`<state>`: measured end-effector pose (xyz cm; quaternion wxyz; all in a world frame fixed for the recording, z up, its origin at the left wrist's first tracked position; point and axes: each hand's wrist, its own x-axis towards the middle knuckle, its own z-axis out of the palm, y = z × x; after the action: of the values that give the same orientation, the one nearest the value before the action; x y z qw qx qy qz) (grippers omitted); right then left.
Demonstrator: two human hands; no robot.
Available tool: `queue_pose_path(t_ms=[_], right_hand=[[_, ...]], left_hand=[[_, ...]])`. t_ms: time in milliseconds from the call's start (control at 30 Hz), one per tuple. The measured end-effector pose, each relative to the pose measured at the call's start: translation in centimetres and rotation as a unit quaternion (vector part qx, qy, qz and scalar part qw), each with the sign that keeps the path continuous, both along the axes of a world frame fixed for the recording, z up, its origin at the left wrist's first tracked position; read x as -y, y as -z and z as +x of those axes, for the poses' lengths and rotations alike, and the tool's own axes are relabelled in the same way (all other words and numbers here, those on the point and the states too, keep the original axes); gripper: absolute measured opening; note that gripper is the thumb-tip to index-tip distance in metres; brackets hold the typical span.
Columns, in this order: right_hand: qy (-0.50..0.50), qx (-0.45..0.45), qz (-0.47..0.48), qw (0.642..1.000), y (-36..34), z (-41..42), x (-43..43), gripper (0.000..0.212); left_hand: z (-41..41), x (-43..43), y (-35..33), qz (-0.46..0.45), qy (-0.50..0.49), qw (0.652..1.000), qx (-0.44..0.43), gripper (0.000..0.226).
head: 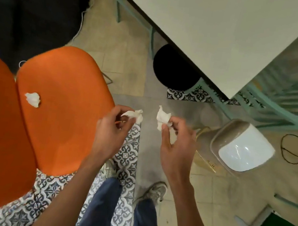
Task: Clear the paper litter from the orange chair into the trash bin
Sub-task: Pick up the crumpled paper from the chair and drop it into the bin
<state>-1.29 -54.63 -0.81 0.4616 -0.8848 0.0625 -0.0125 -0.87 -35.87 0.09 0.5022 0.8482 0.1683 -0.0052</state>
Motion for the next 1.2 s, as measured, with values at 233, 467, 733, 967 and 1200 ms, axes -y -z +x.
queue_pose_path(t_ms=[233, 467, 733, 967, 1200], right_hand=[[0.106, 0.007, 0.001, 0.994, 1.0, -3.5, 11.3, 0.012], [0.182, -0.003, -0.061, 0.981, 4.5, -5.4, 20.1, 0.008], [0.21, -0.015, -0.065, 0.975, 10.2, -4.8, 24.8, 0.014], [0.175, -0.07, -0.106, 0.976, 13.5, -2.0, 25.0, 0.015], [0.144, -0.107, -0.114, 0.977, 13.9, -0.9, 25.1, 0.032]], left_hand=[[-1.0, 9.7, 0.2, -0.001, 0.109, 0.994, -0.004, 0.024], [0.1, 18.7, 1.8, -0.003, 0.19, 0.981, -0.035, 0.025], [1.8, 23.9, 4.2, -0.011, 0.236, 0.971, -0.042, 0.026], [2.0, 24.4, 6.4, 0.023, 0.269, 0.962, -0.043, 0.026], [2.8, 25.6, 9.0, 0.058, 0.302, 0.951, -0.026, 0.025]])
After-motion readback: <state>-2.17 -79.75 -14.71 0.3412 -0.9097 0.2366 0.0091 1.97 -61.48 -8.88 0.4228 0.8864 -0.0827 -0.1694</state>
